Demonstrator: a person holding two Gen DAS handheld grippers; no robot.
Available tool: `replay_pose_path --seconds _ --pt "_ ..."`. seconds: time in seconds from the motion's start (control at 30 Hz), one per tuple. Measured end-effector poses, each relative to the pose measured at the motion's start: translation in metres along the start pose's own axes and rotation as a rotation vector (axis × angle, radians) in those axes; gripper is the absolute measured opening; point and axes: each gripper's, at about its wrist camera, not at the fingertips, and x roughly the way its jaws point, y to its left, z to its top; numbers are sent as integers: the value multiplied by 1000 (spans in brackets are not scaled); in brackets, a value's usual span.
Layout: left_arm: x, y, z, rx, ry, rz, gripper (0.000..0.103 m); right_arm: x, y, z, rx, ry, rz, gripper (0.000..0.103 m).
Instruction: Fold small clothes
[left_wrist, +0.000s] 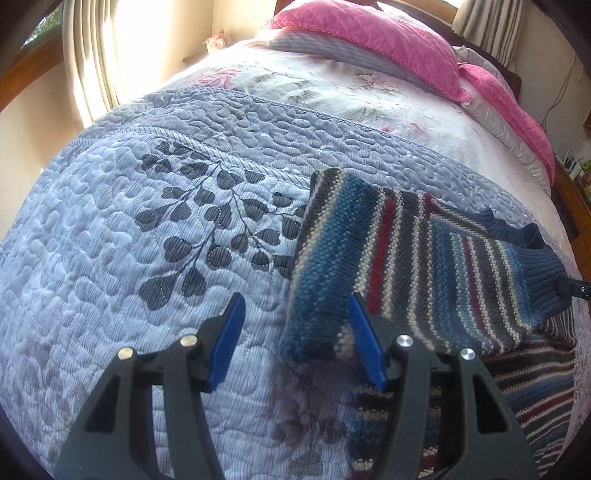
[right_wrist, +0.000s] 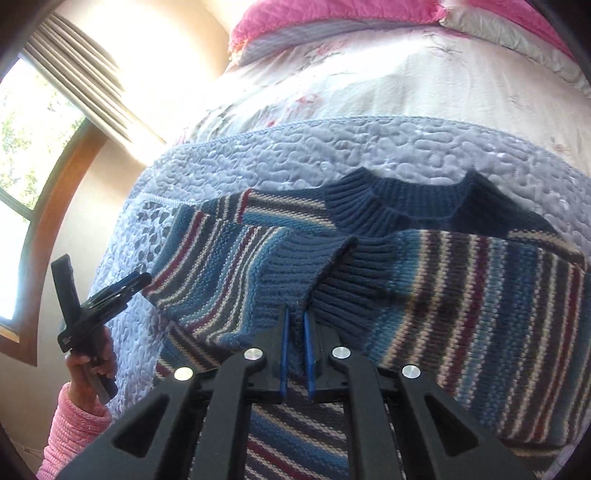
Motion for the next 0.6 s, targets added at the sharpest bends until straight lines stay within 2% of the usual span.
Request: replay_pose_path --seconds 0.17,0.27,0.4,0.5,0.6 --pt "9 -20 -1 35 14 7 58 -35 -44 -18 59 -42 -43 7" --pt "15 -33 -3 68 17 25 58 -40 -65 -25 95 -44 -53 7" --pt "28 -43 -5 89 39 52 58 -27 -80 -27 116 -20 -74 6" --pt "39 -44 -7 93 60 65 58 -10 -85 -28 112 -4 -123 6" --pt "47 -44 -8 92 84 71 60 7 -95 -33 124 43 -141 8"
